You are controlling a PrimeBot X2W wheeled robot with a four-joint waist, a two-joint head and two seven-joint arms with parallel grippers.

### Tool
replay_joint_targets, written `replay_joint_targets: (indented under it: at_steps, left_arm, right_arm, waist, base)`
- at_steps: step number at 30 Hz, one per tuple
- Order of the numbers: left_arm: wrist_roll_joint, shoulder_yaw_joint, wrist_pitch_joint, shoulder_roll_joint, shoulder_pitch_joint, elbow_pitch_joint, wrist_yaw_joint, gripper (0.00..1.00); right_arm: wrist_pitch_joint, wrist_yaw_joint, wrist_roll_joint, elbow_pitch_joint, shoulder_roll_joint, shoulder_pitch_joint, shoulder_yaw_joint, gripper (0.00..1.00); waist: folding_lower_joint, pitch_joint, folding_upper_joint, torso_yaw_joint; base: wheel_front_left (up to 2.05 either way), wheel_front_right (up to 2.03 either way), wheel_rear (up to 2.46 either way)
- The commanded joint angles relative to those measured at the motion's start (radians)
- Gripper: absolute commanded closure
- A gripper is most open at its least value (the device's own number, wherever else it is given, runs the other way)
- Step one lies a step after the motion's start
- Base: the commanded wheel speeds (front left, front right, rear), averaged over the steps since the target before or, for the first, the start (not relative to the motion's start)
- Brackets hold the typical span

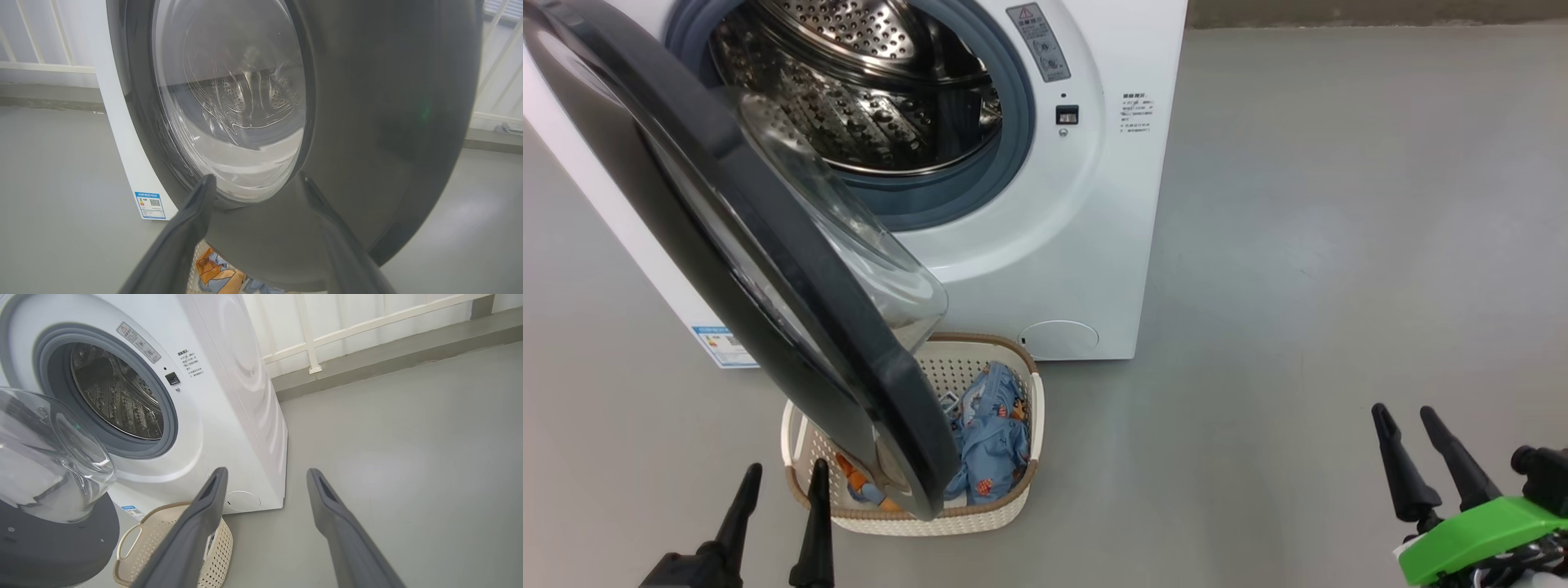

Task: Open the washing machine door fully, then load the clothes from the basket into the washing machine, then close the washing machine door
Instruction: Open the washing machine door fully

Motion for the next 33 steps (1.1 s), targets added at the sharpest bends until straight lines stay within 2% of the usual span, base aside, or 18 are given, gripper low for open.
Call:
replay_joint_targets:
  at_steps: [1, 8, 16, 17, 18, 20, 30, 33]
  left_arm:
    - [0.011, 0.035, -0.006, 0.012, -0.022, -0.026, -0.002, 0.00]
    - [0.009, 0.041, -0.006, 0.012, -0.029, -0.023, -0.002, 0.00]
    - [0.006, 0.051, -0.006, 0.010, -0.032, -0.018, -0.002, 0.00]
    - [0.004, 0.052, -0.006, 0.010, -0.033, -0.016, -0.002, 0.14]
    - [-0.002, 0.054, -0.006, 0.010, -0.034, -0.016, -0.002, 0.51]
    - [-0.012, 0.057, -0.006, 0.009, -0.039, -0.022, -0.002, 1.00]
    - [-0.080, 0.121, -0.006, 0.007, -0.083, -0.132, -0.002, 1.00]
    - [-0.091, 0.138, -0.006, 0.006, -0.100, -0.207, -0.002, 1.00]
  right_arm:
    - [-0.013, 0.001, -0.013, -0.025, -0.011, 0.008, 0.018, 0.00]
    - [-0.013, 0.001, -0.051, -0.028, 0.014, 0.026, 0.013, 0.00]
    - [-0.013, 0.001, -0.055, -0.020, 0.015, 0.023, 0.013, 0.00]
    - [-0.013, 0.001, -0.056, -0.020, 0.015, 0.023, 0.012, 0.00]
    - [-0.013, 0.001, -0.056, -0.021, 0.015, 0.023, 0.011, 0.00]
    - [-0.013, 0.001, -0.057, -0.022, 0.015, 0.024, 0.008, 0.00]
    - [-0.013, 0.001, -0.051, -0.025, 0.018, 0.025, -0.003, 0.00]
    - [-0.013, 0.001, -0.049, -0.028, 0.018, 0.026, -0.008, 0.00]
  waist:
    - [0.0000, 0.001, 0.0000, 0.000]
    - [0.0000, 0.010, 0.0000, 0.002]
    - [0.0000, 0.007, 0.0000, 0.001]
    - [0.0000, 0.006, 0.0000, 0.002]
    - [0.0000, 0.006, 0.0000, 0.002]
    - [0.0000, 0.006, 0.0000, 0.004]
    - [0.0000, 0.006, 0.0000, 0.015]
    - [0.0000, 0.004, 0.0000, 0.017]
  base:
    - [0.00, 0.00, 0.00]
    - [0.00, 0.00, 0.00]
    - [0.00, 0.00, 0.00]
    - [0.00, 0.00, 0.00]
    - [0.00, 0.00, 0.00]
    - [0.00, 0.00, 0.00]
    - [0.00, 0.00, 0.00]
    - [0.00, 0.00, 0.00]
